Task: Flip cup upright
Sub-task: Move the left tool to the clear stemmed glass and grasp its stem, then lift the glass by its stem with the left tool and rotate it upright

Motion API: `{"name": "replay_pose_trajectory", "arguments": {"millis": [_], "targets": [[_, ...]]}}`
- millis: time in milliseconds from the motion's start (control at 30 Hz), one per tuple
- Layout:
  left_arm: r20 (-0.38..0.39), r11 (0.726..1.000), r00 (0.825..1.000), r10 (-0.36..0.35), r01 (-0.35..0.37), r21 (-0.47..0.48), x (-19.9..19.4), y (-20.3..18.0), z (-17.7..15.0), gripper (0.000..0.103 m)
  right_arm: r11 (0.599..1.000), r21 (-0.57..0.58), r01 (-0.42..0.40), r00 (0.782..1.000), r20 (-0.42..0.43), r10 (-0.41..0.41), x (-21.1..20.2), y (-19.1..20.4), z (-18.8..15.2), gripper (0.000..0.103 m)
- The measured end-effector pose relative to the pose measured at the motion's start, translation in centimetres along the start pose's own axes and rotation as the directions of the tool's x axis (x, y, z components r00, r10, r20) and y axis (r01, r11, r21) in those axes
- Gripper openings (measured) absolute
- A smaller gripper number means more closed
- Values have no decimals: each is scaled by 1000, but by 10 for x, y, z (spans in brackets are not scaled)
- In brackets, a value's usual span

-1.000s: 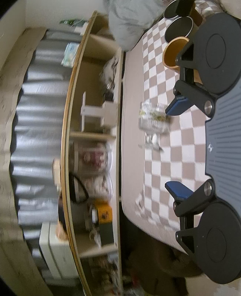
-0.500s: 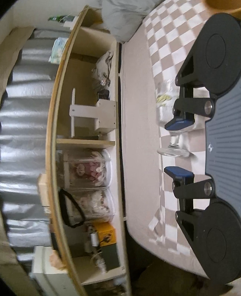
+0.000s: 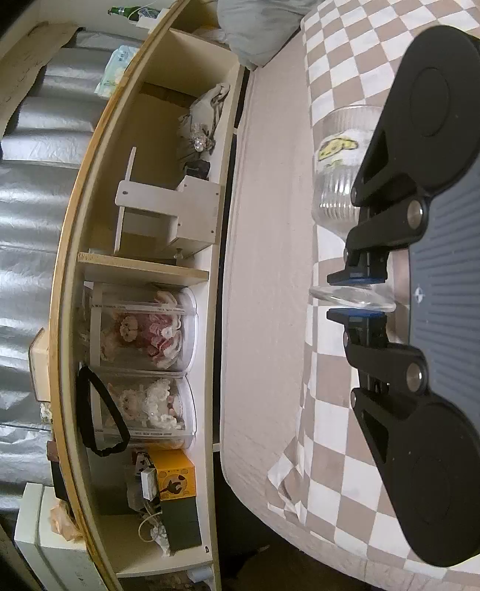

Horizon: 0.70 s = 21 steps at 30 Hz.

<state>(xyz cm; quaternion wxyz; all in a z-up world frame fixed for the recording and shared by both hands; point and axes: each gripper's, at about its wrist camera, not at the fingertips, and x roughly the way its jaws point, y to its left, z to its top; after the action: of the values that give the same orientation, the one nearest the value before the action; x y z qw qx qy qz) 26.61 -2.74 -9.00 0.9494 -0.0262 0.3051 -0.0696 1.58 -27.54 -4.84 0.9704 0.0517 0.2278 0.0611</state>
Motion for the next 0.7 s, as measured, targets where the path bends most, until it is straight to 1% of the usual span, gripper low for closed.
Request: {"name": "replay_pose_trajectory", "arguments": {"millis": [100, 300, 433, 567, 700], "targets": [[-15, 1000, 1000, 1, -1, -22, -8, 1, -3, 8, 1000, 2, -1, 1000, -1, 1, 0, 0, -1, 95], [-42, 1000, 999, 9, -10, -26, -33, -4, -18, 6, 1000, 4, -4, 1000, 14, 4, -6, 0, 0, 95], [-79, 999, 997, -4, 1, -41, -51, -4, -34, 5, 1000, 4, 1, 1000, 21, -1, -9, 1, 0, 95], [-91, 999, 996, -6, 2, -36, -67, -6, -50, 6, 1000, 8, -2, 1000, 30, 2, -13, 0, 0, 95], [-108, 999, 994, -4, 0, -39, -83, -5, -59, 7, 1000, 7, -10, 999, 41, 10, -18, 1, 0, 95]]}}
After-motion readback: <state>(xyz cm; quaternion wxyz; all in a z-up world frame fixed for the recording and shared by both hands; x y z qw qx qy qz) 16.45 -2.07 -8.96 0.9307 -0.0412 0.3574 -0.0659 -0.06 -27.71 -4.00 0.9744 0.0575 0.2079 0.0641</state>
